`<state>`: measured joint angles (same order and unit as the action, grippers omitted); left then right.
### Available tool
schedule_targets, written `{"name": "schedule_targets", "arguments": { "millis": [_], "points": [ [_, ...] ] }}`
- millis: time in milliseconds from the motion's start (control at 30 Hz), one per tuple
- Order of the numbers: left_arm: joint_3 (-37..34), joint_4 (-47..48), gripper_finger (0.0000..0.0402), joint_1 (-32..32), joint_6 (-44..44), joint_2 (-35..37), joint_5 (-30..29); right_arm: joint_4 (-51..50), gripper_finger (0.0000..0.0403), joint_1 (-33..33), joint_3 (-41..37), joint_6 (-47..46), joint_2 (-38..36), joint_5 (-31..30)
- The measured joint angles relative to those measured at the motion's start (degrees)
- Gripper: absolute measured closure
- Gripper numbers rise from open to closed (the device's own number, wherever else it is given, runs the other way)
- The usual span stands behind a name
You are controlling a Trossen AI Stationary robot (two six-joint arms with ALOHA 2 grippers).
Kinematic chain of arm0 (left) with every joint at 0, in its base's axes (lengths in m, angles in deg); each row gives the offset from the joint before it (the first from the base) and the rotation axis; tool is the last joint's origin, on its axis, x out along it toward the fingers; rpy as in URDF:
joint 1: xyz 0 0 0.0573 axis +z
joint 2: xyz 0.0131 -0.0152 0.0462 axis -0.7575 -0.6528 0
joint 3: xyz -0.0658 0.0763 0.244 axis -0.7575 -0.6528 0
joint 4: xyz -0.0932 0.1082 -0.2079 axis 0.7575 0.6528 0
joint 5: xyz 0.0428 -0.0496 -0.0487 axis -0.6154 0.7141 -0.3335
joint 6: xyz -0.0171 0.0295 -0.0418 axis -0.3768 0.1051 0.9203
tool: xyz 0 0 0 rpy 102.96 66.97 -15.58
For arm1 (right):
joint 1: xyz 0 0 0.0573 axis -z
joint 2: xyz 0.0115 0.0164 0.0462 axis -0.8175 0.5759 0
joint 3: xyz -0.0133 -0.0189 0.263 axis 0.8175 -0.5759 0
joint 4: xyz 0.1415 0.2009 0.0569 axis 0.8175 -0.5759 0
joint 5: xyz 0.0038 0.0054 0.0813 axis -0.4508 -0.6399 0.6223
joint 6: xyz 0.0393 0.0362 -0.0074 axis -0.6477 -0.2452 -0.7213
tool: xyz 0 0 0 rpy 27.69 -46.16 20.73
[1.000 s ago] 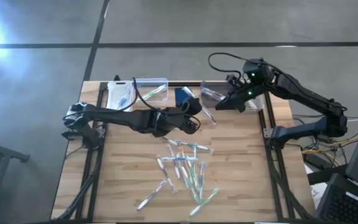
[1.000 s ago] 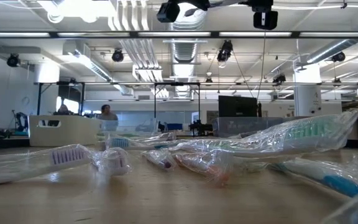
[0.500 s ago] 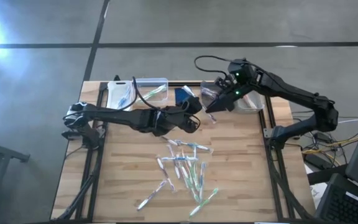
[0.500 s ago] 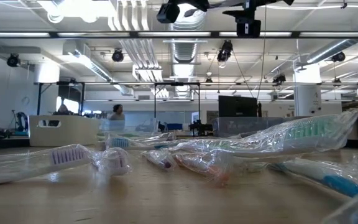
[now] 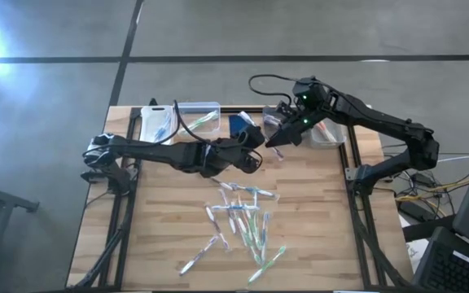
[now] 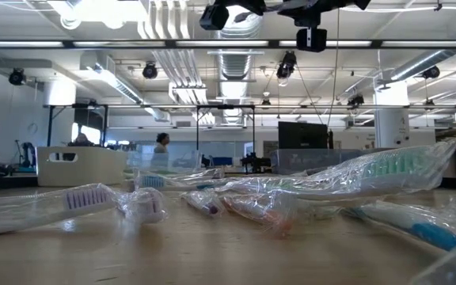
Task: Pick & Place Toothbrushes
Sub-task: Put the purple toothbrush into the black bin
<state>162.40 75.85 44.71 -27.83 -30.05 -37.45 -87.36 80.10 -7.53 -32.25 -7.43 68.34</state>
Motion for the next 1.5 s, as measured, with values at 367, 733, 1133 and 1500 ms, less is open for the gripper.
{"name": "schedule_targets", "arguments": {
  "millis": [367, 733, 1133, 1500],
  "points": [
    [0.0, -0.05, 0.0367, -0.04, 0.08, 0.02, -0.04, -0.33, 0.0373, 0.02, -0.09, 0.46, -0.02, -0.27],
    [-0.04, -0.66, 0.0282, -0.09, 11.76, 0.49, 5.37, -0.02, 0.0378, -0.02, -0.11, 0.85, -0.07, 0.01],
    [-0.04, 10.11, 0.0185, -0.09, 39.51, 2.25, -2.06, -0.62, 0.0379, 2.73, -0.09, 1.61, -1.87, -0.68],
    [-0.15, 27.89, 0.0188, 0.88, 83.19, 9.81, 18.23, -17.35, 0.0379, 11.12, -0.09, 21.08, -2.43, -21.42]
  ]
}}
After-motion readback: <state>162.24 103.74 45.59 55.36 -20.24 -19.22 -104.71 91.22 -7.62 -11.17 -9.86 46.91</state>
